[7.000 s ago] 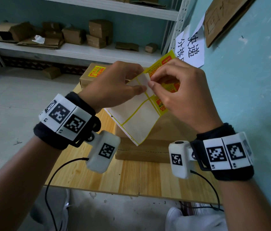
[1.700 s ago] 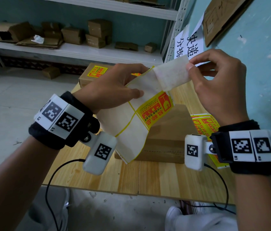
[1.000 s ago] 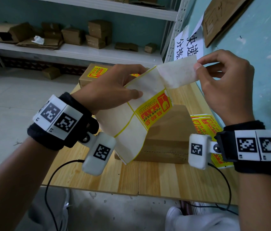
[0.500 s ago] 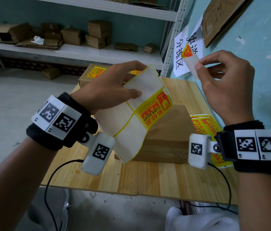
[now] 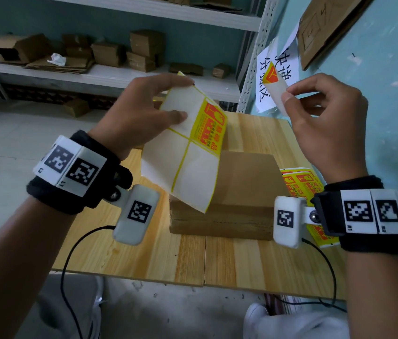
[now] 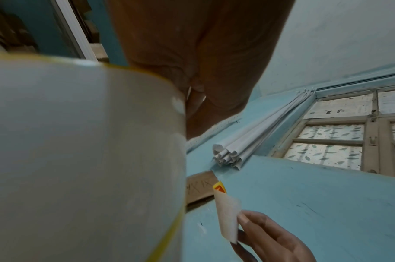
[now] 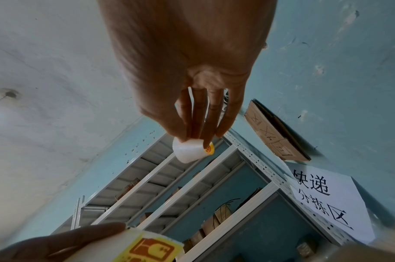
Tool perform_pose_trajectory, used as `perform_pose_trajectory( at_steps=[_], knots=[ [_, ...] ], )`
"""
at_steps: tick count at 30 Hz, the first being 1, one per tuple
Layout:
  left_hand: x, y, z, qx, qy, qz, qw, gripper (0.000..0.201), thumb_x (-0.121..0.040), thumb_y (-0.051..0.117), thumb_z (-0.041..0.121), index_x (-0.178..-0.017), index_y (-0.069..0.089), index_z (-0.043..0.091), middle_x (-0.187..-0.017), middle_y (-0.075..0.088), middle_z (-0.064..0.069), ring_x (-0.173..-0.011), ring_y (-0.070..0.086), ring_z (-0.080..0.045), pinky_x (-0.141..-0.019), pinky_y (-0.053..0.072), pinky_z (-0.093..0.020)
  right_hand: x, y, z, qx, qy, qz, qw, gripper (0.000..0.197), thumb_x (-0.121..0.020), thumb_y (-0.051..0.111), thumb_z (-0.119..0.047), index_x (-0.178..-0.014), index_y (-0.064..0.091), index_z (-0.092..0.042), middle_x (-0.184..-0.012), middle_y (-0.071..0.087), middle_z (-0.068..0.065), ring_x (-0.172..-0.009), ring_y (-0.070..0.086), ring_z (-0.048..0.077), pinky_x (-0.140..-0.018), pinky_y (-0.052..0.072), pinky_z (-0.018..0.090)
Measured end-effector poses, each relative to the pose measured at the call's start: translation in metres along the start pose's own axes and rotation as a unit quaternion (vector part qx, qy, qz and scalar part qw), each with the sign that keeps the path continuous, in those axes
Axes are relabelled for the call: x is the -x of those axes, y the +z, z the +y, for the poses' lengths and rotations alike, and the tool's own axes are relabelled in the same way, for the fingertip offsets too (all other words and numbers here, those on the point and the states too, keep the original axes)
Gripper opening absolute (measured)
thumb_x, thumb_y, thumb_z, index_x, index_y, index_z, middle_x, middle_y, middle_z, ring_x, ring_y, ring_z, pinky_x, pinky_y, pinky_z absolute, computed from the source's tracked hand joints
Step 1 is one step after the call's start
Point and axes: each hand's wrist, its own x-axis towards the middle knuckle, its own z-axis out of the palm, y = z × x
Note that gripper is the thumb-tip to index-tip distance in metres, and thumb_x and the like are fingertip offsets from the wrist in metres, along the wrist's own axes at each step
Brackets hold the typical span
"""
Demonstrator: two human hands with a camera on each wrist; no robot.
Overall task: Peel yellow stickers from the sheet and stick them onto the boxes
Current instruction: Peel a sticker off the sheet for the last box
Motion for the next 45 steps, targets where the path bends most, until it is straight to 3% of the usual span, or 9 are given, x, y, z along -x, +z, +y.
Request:
perform_pose_trajectory(
  at_steps=[5,15,20,24,30,33,38,41,45],
  knots=[
    [0.001,-0.023,-0.009,0.004,-0.02,0.07,0.997,0.048,-0.084,0.068,0.003,-0.126,0.062,0.025,-0.124,0.063,0.002,-0.097,0.068,-0.013,-0.082,0.058,-0.031,0.001,0.006,-0.004,-0.01,-0.001,-0.016,1.0,0.012,-0.09,0.063,-0.022,-0.092,0.071,-0.014,-0.085,0.067,-0.008,-0.068,0.062,-0.008,-0.068,0.046,0.005],
    [0.009,-0.054,-0.049,-0.006,-0.106,0.134,0.985,0.053,-0.085,0.066,0.001,-0.134,0.055,0.019,-0.123,0.06,-0.004,-0.102,0.061,-0.012,-0.077,0.049,-0.019,0.003,0.013,-0.015,-0.017,-0.004,-0.02,1.0,0.013,-0.09,0.063,-0.024,-0.092,0.071,-0.014,-0.085,0.067,-0.008,-0.068,0.063,-0.006,-0.069,0.047,0.007],
    [0.019,-0.053,-0.077,-0.022,-0.154,0.116,0.981,0.054,-0.085,0.063,-0.004,-0.134,0.054,0.018,-0.129,0.056,-0.008,-0.106,0.057,-0.021,-0.084,0.048,-0.032,0.002,0.019,-0.025,-0.022,-0.011,-0.018,1.0,0.015,-0.091,0.063,-0.024,-0.094,0.072,-0.011,-0.086,0.067,-0.008,-0.067,0.061,-0.011,-0.065,0.044,0.003],
    [0.026,-0.053,-0.101,-0.037,-0.192,0.095,0.976,0.058,-0.084,0.063,-0.008,-0.135,0.053,0.016,-0.13,0.058,-0.011,-0.104,0.061,-0.029,-0.091,0.053,-0.043,0.004,0.024,-0.033,-0.018,-0.021,-0.033,0.999,0.02,-0.092,0.063,-0.026,-0.098,0.071,-0.009,-0.093,0.069,-0.004,-0.077,0.064,0.002,-0.065,0.044,0.002],
    [0.032,-0.048,-0.127,-0.141,-0.24,0.056,0.959,0.056,-0.086,0.067,0.009,-0.136,0.05,0.026,-0.129,0.057,-0.012,-0.114,0.057,-0.031,-0.096,0.051,-0.047,0.006,0.029,-0.037,-0.019,-0.025,-0.049,0.998,0.02,-0.091,0.064,-0.024,-0.099,0.071,-0.006,-0.099,0.073,0.006,-0.084,0.065,0.009,-0.063,0.044,0.002],
    [0.032,-0.043,-0.131,-0.197,-0.229,0.049,0.952,0.056,-0.087,0.068,0.018,-0.139,0.048,0.025,-0.136,0.053,-0.01,-0.125,0.049,-0.031,-0.101,0.044,-0.042,0.007,0.029,-0.037,-0.025,-0.023,-0.054,0.998,0.018,-0.092,0.064,-0.022,-0.098,0.071,-0.007,-0.098,0.072,0.004,-0.083,0.066,0.009,-0.064,0.045,0.002],
    [0.029,-0.042,-0.122,-0.305,-0.193,0.054,0.931,0.061,-0.086,0.069,0.031,-0.141,0.045,0.019,-0.153,0.033,-0.017,-0.143,0.024,-0.031,-0.114,0.017,-0.038,0.009,0.03,-0.033,-0.039,-0.008,-0.061,0.997,0.014,-0.092,0.065,-0.022,-0.095,0.07,-0.01,-0.09,0.069,-0.004,-0.081,0.067,0.008,-0.066,0.048,0.006],
    [0.023,-0.046,-0.1,-0.273,-0.12,0.105,0.949,0.054,-0.083,0.073,0.023,-0.134,0.054,0.019,-0.145,0.041,-0.015,-0.136,0.036,-0.032,-0.113,0.027,-0.041,0.009,0.029,-0.031,-0.046,-0.009,-0.072,0.996,0.014,-0.092,0.065,-0.022,-0.097,0.07,-0.01,-0.092,0.069,-0.004,-0.084,0.068,0.009,-0.066,0.05,0.007],
    [0.016,-0.042,-0.058,-0.138,-0.028,0.123,0.982,0.035,-0.084,0.071,0.022,-0.118,0.063,0.03,-0.129,0.058,-0.001,-0.119,0.055,-0.016,-0.1,0.048,-0.043,0.009,0.024,-0.034,-0.072,-0.019,-0.1,0.992,0.008,-0.092,0.065,-0.021,-0.096,0.069,-0.015,-0.092,0.069,-0.006,-0.083,0.068,0.007,-0.074,0.054,0.017]
  ],
)
